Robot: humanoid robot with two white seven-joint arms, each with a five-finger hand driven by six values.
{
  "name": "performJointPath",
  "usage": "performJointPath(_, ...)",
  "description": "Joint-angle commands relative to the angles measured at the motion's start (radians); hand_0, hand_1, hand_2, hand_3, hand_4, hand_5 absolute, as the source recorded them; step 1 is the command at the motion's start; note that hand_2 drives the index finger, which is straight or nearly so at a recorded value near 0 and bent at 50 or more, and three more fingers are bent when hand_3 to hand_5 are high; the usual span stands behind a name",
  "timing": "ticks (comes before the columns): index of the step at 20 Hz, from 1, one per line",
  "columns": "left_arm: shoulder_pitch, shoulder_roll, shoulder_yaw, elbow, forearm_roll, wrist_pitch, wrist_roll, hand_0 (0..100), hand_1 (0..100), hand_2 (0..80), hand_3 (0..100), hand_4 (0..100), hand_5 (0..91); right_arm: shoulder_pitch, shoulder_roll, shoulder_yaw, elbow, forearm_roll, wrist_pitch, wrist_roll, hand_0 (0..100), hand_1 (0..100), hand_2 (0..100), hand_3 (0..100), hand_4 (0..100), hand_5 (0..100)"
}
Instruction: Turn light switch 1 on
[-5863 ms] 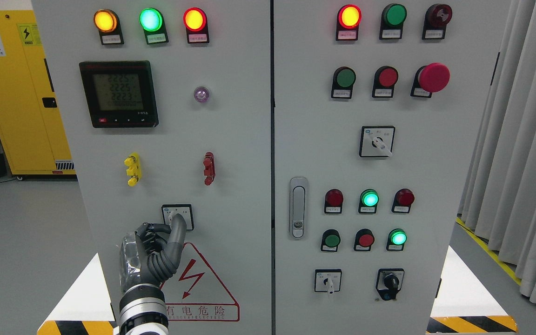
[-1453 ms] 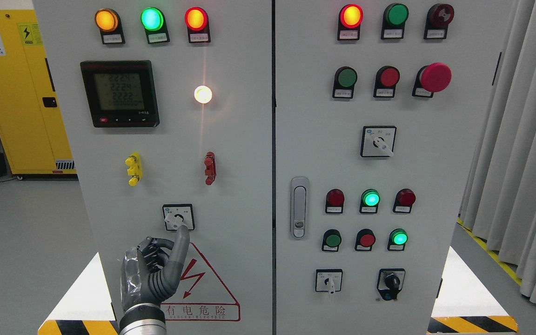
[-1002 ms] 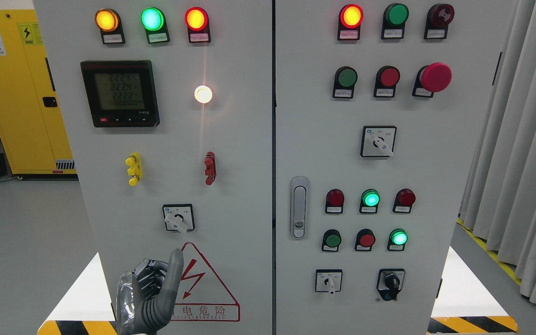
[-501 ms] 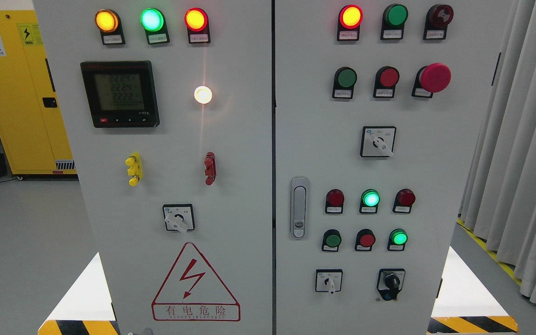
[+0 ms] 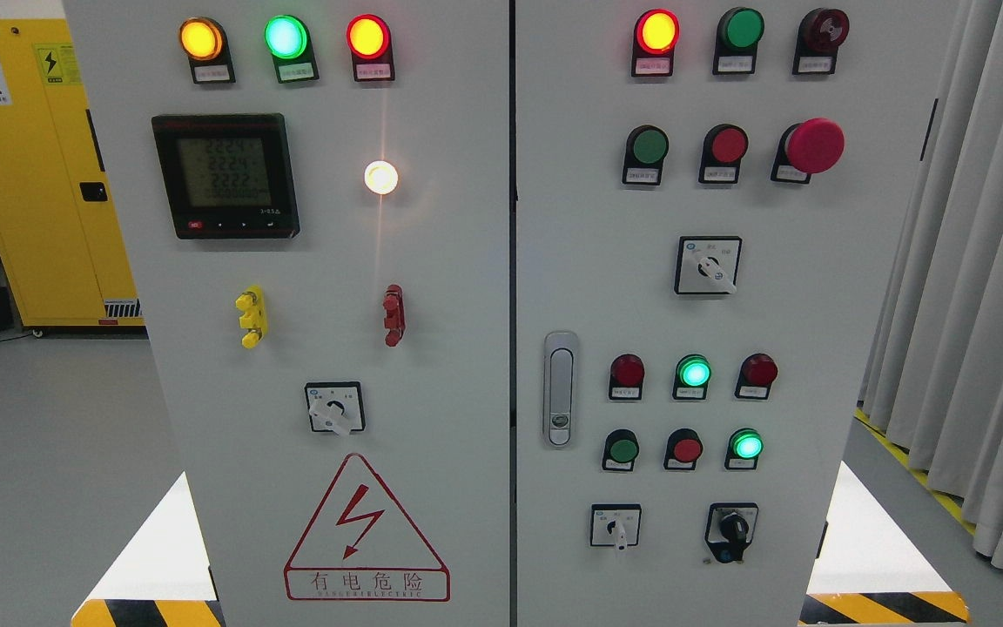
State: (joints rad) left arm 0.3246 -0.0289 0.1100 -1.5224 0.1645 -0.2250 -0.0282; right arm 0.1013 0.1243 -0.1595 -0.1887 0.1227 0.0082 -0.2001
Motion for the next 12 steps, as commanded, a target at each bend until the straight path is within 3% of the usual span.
performJointPath(1,0.04,0.046,0.047,0.552,-0.034,-0.017,-0.044,10,30,54.3,91,88,68.7,0.0,0.0,0.0,0.0,0.0,0.0,0.001,0,50,4,0,0,0)
performJointPath(3,0.04,0.046,0.039,0.677,-0.103,-0.017,-0.076,11,30,51.8,86,84,60.4,0.0,0.0,0.0,0.0,0.0,0.0,0.001,0,50,4,0,0,0)
performJointPath(4,0.04,0.046,0.04,0.723,-0.115,-0.017,-0.094,13,32,47.2,77,75,43.3,0.0,0.0,0.0,0.0,0.0,0.0,0.001,0,50,4,0,0,0)
performJointPath(5,0.04,0.046,0.039,0.769,-0.123,-0.016,-0.11,15,32,45.2,75,72,37.5,0.0,0.0,0.0,0.0,0.0,0.0,0.001,0,50,4,0,0,0)
performJointPath(7,0.04,0.044,0.031,0.865,-0.129,-0.016,-0.122,18,32,36.8,60,55,12.6,0.0,0.0,0.0,0.0,0.0,0.0,0.001,0,50,4,0,0,0)
performJointPath(8,0.039,0.043,0.013,0.918,-0.129,-0.014,-0.124,18,33,35.1,58,54,11.1,0.0,0.0,0.0,0.0,0.0,0.0,0.001,0,50,4,0,0,0)
performJointPath(9,0.033,0.043,-0.012,0.976,-0.129,-0.014,-0.122,19,33,26.4,45,46,0.0,0.0,0.0,0.0,0.0,0.0,0.0,0.001,0,50,4,0,0,0)
performJointPath(10,0.027,0.044,-0.032,1.031,-0.129,-0.013,-0.125,21,34,18.4,32,37,0.0,0.0,0.0,0.0,0.0,0.0,0.0,0.001,0,50,4,0,0,0)
performJointPath(11,0.015,0.044,-0.059,1.077,-0.129,-0.01,-0.125,22,34,17.1,29,35,0.0,0.0,0.0,0.0,0.0,0.0,0.0,0.001,0,50,4,0,0,0)
performJointPath(12,-0.005,0.044,-0.088,1.122,-0.129,-0.005,-0.125,24,34,8.7,20,29,0.0,0.0,0.0,0.0,0.0,0.0,0.0,0.001,0,50,4,0,0,0)
